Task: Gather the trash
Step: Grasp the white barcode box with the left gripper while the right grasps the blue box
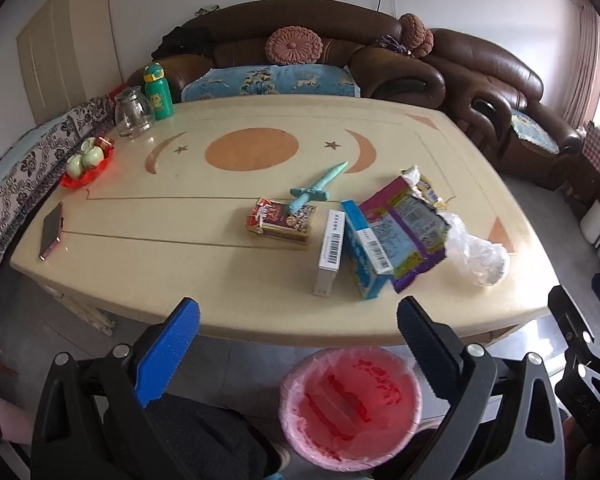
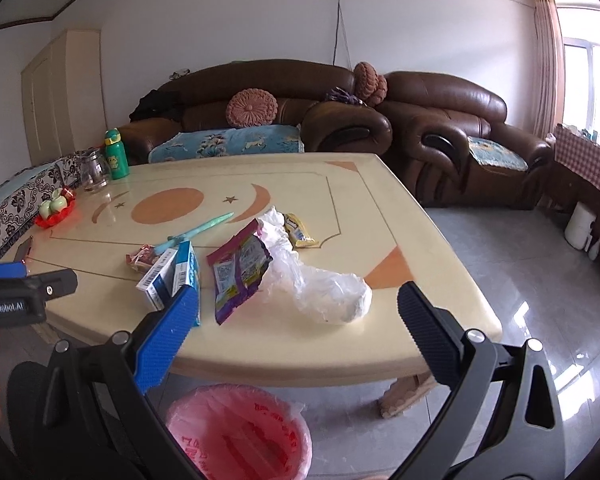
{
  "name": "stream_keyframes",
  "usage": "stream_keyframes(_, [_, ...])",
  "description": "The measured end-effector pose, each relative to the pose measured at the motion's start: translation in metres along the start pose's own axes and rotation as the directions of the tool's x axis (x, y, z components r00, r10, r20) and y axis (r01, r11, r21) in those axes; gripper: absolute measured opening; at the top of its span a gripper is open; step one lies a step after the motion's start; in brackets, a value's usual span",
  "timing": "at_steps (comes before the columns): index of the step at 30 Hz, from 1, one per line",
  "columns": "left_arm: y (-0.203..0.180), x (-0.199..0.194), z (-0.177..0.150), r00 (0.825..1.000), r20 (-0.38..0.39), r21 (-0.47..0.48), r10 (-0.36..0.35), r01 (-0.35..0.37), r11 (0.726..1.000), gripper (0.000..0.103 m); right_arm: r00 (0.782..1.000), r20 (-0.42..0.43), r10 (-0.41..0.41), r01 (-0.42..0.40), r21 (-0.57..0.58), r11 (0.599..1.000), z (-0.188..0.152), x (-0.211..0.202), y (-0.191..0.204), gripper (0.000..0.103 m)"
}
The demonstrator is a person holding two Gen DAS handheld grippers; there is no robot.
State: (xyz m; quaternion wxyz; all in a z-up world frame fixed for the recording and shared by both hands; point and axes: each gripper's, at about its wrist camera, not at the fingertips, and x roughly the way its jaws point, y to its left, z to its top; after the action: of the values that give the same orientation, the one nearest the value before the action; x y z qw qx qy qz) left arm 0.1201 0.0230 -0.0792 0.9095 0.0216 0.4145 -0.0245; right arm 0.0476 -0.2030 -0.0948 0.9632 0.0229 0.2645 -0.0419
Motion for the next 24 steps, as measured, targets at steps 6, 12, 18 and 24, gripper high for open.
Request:
stream_keyframes(6, [-0.002,0.020,0.002,0.997,0.029,0.073,-0.068,0.065,0.995,0.097,0.996,0.065,0.056,-0.046,-0.149,0.988,-0.014,0.014,0.029,0.097])
stream_keyframes(12, [0.004,0.050,0.009,0.994,0.026,0.121,-0.105,0.102,0.987,0.097,0.991,0.042,0.128,-0.112,-0.272,0.956,-0.033,0.049,0.065,0.097])
stream_keyframes(18, [0.004,0.091,0.011,0.994,-0.029,0.171,-0.102,0.106,0.980,0.097,0.980,0.031,0.198,-0.179,-0.303,0.936,-0.047,0.077,0.089,0.097])
stream_keyframes(24, [0.006,0.119,0.017,0.991,-0.056,0.167,-0.119,0.126,0.978,0.097,0.972,0.030,0.232,-0.211,-0.312,0.926,-0.058,0.103,0.104,0.097])
